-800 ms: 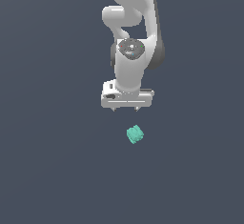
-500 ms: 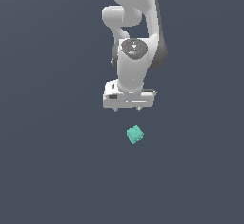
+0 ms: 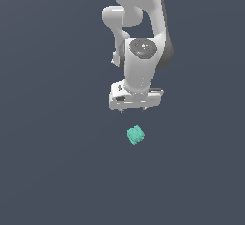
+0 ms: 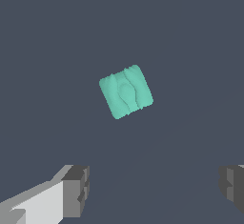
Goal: Pick up the object and move it to a goal position.
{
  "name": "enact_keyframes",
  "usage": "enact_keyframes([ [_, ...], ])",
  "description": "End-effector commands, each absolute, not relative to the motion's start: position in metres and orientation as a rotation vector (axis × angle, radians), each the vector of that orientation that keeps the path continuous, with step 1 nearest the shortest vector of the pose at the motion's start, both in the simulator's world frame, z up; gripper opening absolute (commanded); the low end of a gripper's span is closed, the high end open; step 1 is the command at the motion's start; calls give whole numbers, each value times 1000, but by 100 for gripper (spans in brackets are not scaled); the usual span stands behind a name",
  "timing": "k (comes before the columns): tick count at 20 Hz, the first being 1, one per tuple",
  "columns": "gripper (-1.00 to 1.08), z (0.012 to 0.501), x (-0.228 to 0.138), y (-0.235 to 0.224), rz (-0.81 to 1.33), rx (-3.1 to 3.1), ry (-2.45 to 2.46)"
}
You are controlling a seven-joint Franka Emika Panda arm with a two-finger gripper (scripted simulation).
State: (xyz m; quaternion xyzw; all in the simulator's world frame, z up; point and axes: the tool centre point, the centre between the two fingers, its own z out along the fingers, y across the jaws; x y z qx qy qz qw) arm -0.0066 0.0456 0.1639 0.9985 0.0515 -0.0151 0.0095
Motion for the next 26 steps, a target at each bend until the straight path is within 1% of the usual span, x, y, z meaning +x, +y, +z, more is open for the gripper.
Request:
enact_keyframes([
  [1, 100, 162, -5, 46, -47, 3117, 178],
  [9, 100, 145, 10, 50, -37, 3107, 338],
  [19, 100, 107, 39, 59, -13, 3065, 663],
  [26, 100, 93, 48, 63, -2, 3042, 780],
])
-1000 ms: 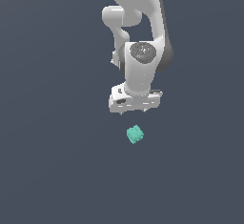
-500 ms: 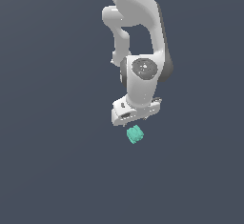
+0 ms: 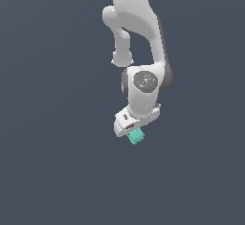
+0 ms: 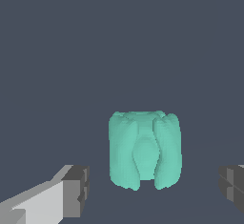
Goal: Pick up the object and move it to a goal position.
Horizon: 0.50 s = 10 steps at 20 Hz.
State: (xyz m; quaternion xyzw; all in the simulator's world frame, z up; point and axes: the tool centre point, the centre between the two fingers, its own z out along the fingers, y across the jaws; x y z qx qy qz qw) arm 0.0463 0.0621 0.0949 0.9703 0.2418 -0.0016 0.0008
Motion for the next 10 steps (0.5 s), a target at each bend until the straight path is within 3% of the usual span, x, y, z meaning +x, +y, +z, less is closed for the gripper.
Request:
enact_keyframes([
  [1, 100, 92, 49, 63, -1, 3041, 788],
  [10, 100, 82, 49, 63, -1, 3040, 792],
])
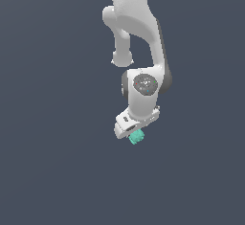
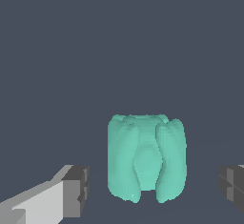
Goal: Pick up the object and move it to a goal position.
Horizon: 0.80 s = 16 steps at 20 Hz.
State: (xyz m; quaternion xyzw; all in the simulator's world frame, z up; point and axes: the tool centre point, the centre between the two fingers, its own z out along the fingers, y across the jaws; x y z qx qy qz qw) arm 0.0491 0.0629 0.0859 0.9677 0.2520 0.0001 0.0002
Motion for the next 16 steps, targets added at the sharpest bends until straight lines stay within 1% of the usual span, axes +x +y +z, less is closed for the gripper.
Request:
enact_keyframes([
  [1, 100, 77, 49, 63, -1, 3040, 793],
  [7, 100, 47, 48, 63, 0, 3039, 798],
  [13, 100, 40, 49, 63, 0, 3038, 799],
  [14, -100, 40, 49, 63, 0, 3038, 799],
  [16, -100, 40, 49, 63, 0, 3038, 799],
])
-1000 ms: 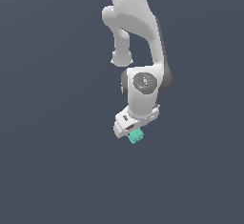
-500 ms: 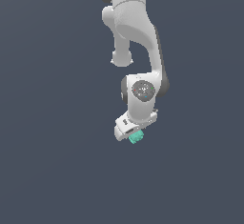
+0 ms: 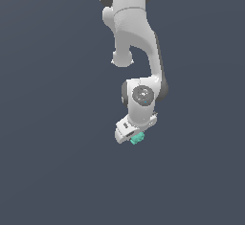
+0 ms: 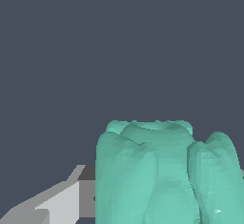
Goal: Pick up the object and move it to a goal position.
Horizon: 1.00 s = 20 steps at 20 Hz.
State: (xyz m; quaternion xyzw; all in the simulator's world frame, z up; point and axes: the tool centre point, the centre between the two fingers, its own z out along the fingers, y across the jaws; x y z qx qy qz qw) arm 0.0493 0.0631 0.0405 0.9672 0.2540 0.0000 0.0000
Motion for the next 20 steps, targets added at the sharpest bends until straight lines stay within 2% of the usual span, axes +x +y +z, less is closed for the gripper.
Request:
enact_keyframes([
  [1, -100, 40, 49, 63, 0, 3038, 799],
  [12, -100, 43, 48, 63, 0, 3038, 798],
  [20, -100, 67, 33, 64, 0, 3038, 798],
])
